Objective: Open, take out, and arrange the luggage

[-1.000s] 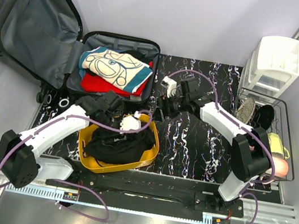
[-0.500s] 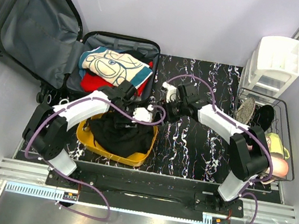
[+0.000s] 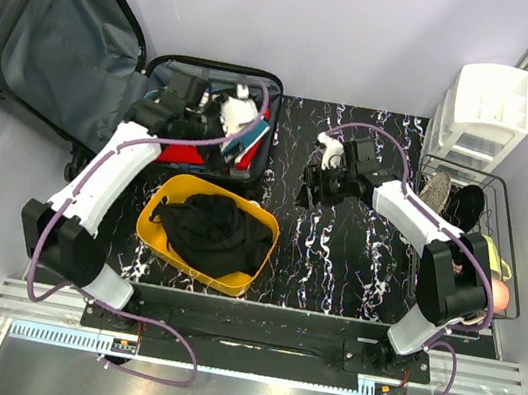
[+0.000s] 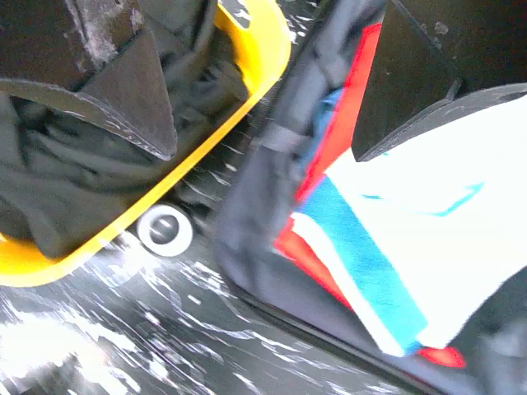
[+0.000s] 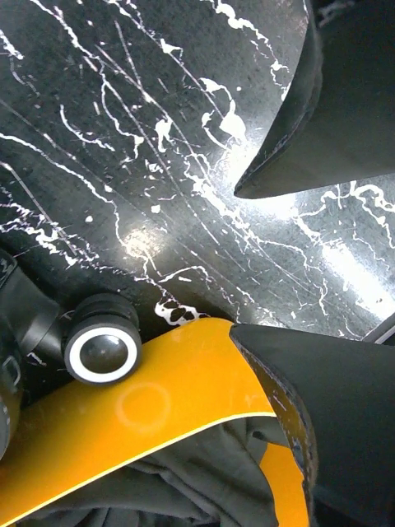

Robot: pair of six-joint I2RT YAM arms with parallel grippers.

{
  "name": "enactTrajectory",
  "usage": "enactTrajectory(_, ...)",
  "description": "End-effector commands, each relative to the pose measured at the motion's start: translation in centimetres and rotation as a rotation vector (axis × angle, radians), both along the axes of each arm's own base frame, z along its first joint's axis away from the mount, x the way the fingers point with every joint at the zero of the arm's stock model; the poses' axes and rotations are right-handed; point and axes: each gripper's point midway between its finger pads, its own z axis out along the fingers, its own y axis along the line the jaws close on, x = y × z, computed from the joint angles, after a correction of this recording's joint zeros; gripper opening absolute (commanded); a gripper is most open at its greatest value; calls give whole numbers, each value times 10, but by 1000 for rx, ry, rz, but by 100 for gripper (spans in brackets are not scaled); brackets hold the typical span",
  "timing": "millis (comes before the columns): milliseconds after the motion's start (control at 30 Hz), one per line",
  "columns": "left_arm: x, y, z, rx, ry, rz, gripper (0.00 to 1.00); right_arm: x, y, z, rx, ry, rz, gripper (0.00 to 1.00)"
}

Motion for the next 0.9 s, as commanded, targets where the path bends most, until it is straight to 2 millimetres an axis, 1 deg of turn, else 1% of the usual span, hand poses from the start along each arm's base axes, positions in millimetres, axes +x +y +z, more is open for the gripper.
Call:
enactTrajectory(0, 55, 6, 59, -136, -147, 281, 93, 14, 13, 30, 42, -81, 33, 73)
enactTrajectory(33, 73, 5, 51, -132, -128, 337, 93, 14, 15, 35, 55, -86, 41, 74)
enactTrajectory(67, 90, 14, 49, -108, -152, 423, 93, 13, 16, 37, 65, -82, 45, 76)
enactTrajectory(100, 102, 16, 45, -100, -149, 473, 93, 11, 19, 40, 85, -71, 52, 79)
enactTrajectory(133, 117, 15, 36, -95, -129, 518, 92, 10, 21, 44, 103, -64, 54, 79)
enactTrajectory(167, 127, 20, 31, -74, -133, 557, 91, 8, 24, 45, 120, -40, 45, 80)
enactTrajectory(200, 134, 18, 27, -73, -132, 572, 91, 5, 27, 46, 139, -22, 54, 79)
enactTrajectory(233, 143, 16, 17, -73, -115, 595, 90, 3, 28, 43, 145, -3, 51, 79)
enactTrajectory(267, 149, 14, 13, -77, -117, 607, 89, 0, 30, 41, 152, 15, 50, 79)
enactTrajectory(300, 152, 12, 5, -72, -103, 604, 89, -2, 30, 39, 154, 24, 54, 79)
enactTrajectory(333, 158, 9, -7, -60, -85, 599, 88, -4, 30, 36, 150, 36, 53, 79)
enactTrajectory(367, 160, 9, -14, -48, -76, 603, 87, -4, 29, 35, 149, 34, 51, 78)
enactTrajectory(400, 162, 5, -19, -41, -72, 596, 86, -3, 29, 34, 144, 33, 47, 78)
enactTrajectory(433, 164, 3, -33, -20, -53, 593, 86, -4, 28, 33, 141, 34, 43, 78)
enactTrajectory(500, 167, 0, -45, -4, -42, 593, 85, -3, 26, 30, 130, 26, 41, 78)
enactTrajectory(533, 170, -1, -59, 16, -26, 595, 85, -3, 26, 29, 126, 26, 41, 79)
enactTrajectory(600, 174, 1, -72, 47, -26, 614, 85, -1, 25, 28, 118, 17, 42, 79)
enactTrajectory(633, 176, 0, -84, 62, -10, 614, 85, 1, 25, 28, 116, 13, 40, 79)
enactTrajectory(700, 183, 9, -91, 104, -26, 653, 84, 4, 25, 29, 112, 4, 42, 79)
enactTrajectory(733, 184, 11, -101, 129, -14, 660, 84, 5, 24, 29, 109, 0, 43, 79)
enactTrajectory(800, 187, 16, -105, 162, -19, 681, 82, 8, 23, 30, 105, -5, 40, 79)
enactTrajectory(833, 185, 18, -114, 187, -2, 682, 82, 11, 22, 29, 102, -6, 36, 79)
enactTrajectory(867, 185, 21, -117, 200, 5, 688, 82, 12, 22, 29, 102, -9, 35, 79)
